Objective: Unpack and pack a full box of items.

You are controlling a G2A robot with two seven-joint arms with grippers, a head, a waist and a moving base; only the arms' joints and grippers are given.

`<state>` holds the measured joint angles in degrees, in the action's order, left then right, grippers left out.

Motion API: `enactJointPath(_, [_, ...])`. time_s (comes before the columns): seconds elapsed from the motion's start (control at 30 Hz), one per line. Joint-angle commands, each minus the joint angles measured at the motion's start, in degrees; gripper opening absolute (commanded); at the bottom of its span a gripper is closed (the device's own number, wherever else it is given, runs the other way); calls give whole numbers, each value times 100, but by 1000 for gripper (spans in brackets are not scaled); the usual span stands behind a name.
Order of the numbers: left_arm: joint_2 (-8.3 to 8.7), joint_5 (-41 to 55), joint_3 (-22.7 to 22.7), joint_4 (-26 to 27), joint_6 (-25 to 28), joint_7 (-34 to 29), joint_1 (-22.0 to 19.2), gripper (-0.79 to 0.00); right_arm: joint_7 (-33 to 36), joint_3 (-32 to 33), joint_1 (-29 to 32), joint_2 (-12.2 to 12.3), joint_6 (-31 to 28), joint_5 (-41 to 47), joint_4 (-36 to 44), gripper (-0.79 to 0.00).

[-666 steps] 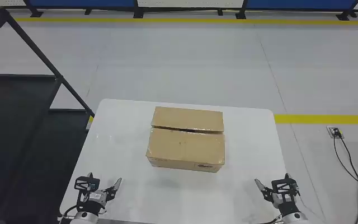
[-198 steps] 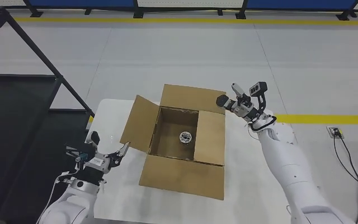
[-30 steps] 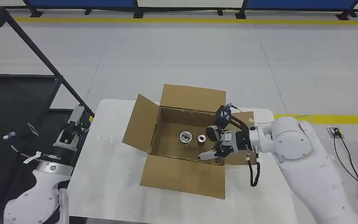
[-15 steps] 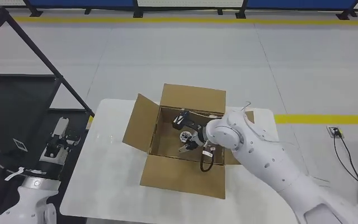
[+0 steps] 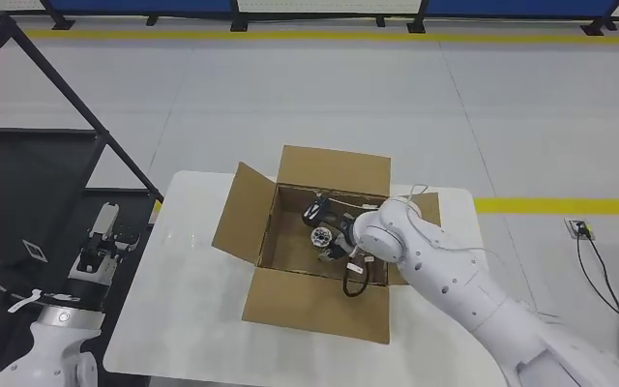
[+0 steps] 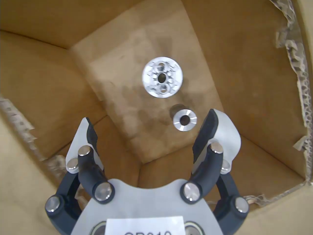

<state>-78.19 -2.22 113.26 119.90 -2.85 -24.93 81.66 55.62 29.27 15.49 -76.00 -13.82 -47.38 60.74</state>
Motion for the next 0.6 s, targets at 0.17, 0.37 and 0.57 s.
enactJointPath(0.17, [0, 0, 0, 0, 0, 0, 0, 0, -306, -143, -219, -298, -166, 36, -1048, 0])
enactJointPath(0.37, [0, 0, 0, 0, 0, 0, 0, 0, -431, -243, -385, -565, -629, 255, -1919, 0])
enactJointPath(0.57, [0, 0, 0, 0, 0, 0, 0, 0, -606, -357, -475, -834, -797, 303, -2533, -265])
